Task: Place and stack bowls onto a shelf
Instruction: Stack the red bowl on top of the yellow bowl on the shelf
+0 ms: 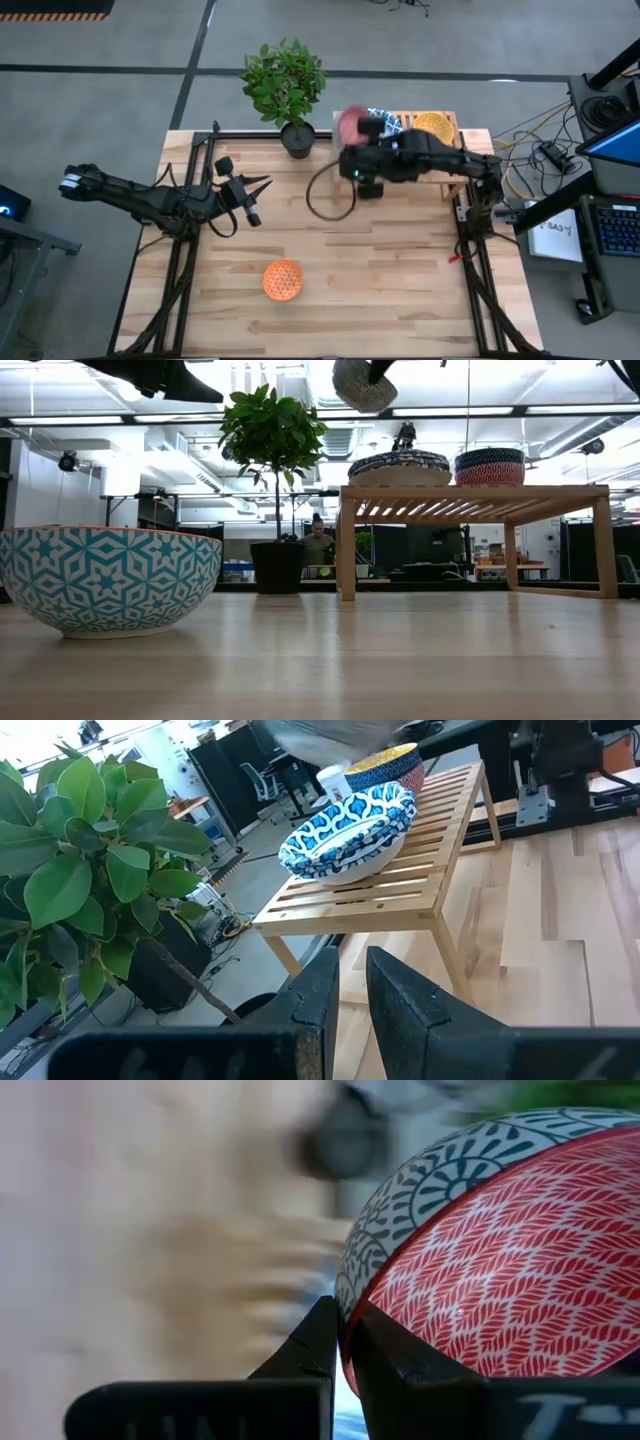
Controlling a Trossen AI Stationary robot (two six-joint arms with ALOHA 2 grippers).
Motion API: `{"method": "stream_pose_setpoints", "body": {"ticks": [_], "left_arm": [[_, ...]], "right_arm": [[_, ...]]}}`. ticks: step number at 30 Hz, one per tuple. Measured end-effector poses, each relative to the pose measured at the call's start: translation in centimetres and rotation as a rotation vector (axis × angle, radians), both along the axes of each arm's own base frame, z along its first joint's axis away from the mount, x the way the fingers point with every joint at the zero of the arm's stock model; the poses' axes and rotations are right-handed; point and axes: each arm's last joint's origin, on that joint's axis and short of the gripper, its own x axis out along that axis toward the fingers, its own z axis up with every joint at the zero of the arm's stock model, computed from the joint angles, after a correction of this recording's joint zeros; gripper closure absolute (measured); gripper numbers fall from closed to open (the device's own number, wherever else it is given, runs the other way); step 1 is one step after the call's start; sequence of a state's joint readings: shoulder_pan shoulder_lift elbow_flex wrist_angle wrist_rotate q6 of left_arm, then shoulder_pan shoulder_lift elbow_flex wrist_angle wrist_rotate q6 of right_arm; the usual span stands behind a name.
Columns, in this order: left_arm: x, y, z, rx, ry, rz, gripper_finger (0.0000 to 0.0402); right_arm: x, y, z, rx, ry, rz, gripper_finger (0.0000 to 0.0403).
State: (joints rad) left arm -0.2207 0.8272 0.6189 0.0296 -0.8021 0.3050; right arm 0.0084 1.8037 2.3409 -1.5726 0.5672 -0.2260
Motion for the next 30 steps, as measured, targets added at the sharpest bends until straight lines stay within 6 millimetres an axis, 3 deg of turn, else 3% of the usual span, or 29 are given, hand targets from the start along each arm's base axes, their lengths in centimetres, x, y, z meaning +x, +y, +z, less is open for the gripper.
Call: {"method": "stream_pose_setpoints", "body": {"ticks": [3,5,11,16,20,23,26,30], "left_arm": [[0.0,0.0,0.0,0.000,0.000,0.000,0.0364],[0.0,0.0,0.0,0.000,0.001,0.000,0.0364],[0.0,0.0,0.0,0.004,0.004,-0.001,0.0364],[0.0,0.0,0.0,0.004,0.006,-0.001,0.0364],[0.0,0.0,0.0,0.007,0.008,-0.001,0.0364],[0.0,0.0,0.0,0.007,0.008,-0.001,0.0364],[0.0,0.0,0.0,0.007,0.008,-0.001,0.0364],[0.0,0.0,0.0,0.007,0.008,-0.001,0.0364]], "right_arm": [[-0.7,-2.3,0.7,-0.211,0.063,-0.059,0.0390],[-1.3,-4.0,1.1,-0.260,0.055,-0.149,0.0390],[-3.3,-9.1,1.4,-0.095,-0.067,-0.390,0.0390],[-5.9,-11.8,2.4,-0.005,-0.201,-0.582,0.0390],[-8.5,-13.3,3.6,0.083,-0.452,-0.879,0.0390],[-10.7,-13.5,4.5,0.271,-0.597,-0.985,0.0390],[-12.2,-13.5,4.6,0.461,-0.628,-0.997,0.0390],[-13.2,-13.5,3.6,0.500,-0.606,-1.055,0.0391]]}}
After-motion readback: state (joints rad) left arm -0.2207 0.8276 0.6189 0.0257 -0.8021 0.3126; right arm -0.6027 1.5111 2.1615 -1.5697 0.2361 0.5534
